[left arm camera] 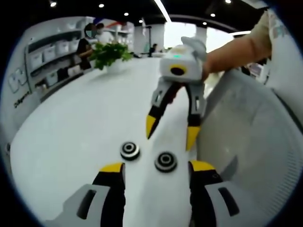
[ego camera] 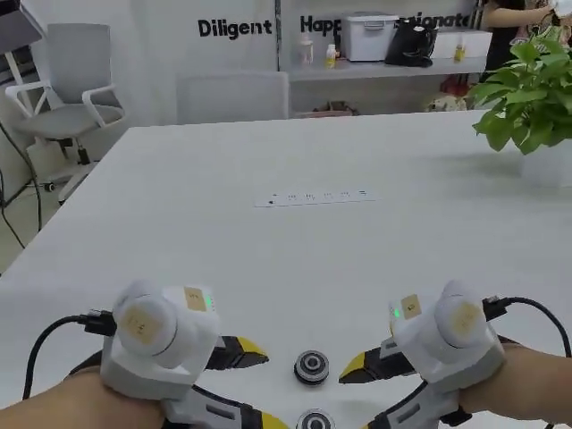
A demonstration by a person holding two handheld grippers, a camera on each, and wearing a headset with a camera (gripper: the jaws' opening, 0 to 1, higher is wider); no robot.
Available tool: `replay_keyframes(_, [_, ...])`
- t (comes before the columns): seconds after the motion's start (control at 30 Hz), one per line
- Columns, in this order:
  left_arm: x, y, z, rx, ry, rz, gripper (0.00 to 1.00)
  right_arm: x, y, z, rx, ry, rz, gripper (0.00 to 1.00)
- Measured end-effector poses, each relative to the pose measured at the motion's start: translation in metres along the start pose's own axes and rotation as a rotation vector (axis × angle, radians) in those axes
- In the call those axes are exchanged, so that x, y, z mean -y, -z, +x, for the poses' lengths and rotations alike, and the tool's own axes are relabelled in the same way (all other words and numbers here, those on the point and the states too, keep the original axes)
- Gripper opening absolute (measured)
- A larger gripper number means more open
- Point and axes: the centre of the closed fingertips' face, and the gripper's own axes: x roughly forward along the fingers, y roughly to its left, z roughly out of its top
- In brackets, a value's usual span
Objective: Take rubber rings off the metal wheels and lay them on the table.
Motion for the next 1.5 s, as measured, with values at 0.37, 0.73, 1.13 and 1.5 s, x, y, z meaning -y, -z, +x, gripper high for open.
replay_keyframes(0.37, [0.011,0.006,0.021,-0.040,0.056,0.024,0.45,-0.003,0.002,0.010,-0.004,-0.028,0.004,0.37])
replay_keyframes(0.73, [0.020,0.010,0.035,-0.063,0.099,0.037,0.34,-0.007,0.010,0.014,-0.016,-0.044,0.018,0.36])
replay_keyframes(1.13, [0.022,0.017,0.049,-0.095,0.100,0.066,0.24,-0.010,0.012,0.016,-0.014,-0.050,0.026,0.36])
replay_keyframes(1.5, [0.017,0.017,0.051,-0.084,0.061,0.054,0.18,-0.009,0.008,0.016,0.001,-0.042,0.030,0.36])
